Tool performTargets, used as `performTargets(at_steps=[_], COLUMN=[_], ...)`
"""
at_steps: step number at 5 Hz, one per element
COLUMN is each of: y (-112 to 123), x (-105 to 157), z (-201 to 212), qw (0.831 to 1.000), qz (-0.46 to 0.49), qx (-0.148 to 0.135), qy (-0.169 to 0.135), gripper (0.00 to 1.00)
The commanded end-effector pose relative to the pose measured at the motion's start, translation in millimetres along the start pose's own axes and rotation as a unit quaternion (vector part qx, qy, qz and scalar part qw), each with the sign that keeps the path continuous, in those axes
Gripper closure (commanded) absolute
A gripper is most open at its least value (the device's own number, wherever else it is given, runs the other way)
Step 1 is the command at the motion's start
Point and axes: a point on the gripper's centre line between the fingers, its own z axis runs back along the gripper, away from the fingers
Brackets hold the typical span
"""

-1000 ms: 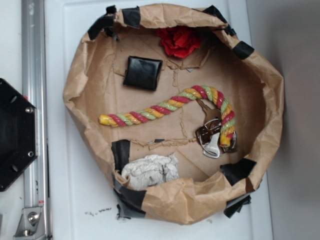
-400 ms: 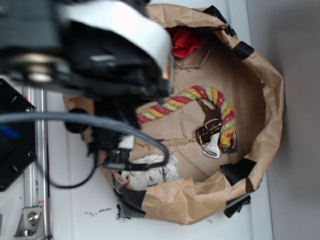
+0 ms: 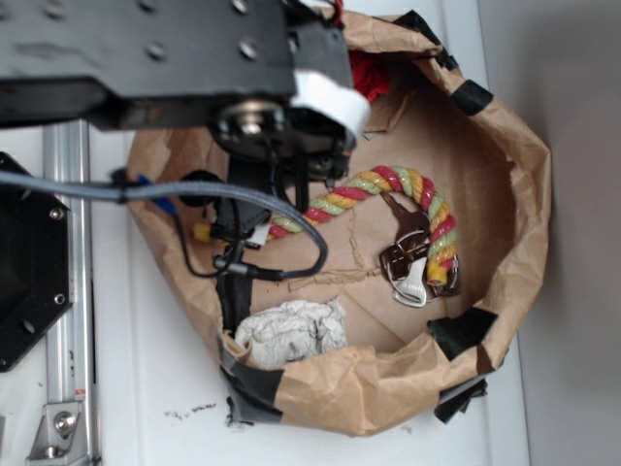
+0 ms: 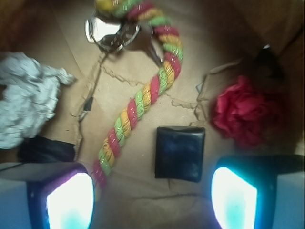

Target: Grab the black box.

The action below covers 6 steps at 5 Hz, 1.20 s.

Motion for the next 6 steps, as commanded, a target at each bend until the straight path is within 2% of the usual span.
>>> performTargets(at_steps=[1,2,4,6], y=[24.8,31.1,34.6,34.6], x=[-2.0,-5.5,-7.0,-7.0], z=[-21.1,-38.3,-35.8,-35.8], qw=[0.998,0.996,0.996,0.996], qz=[-0.061,-0.087,-0.087,-0.087], qx=[-0.001,0.011,0.002,0.002], qy=[-0.022,0.009,-0.008,-0.008], gripper=[0.0,0.0,0.0,0.0])
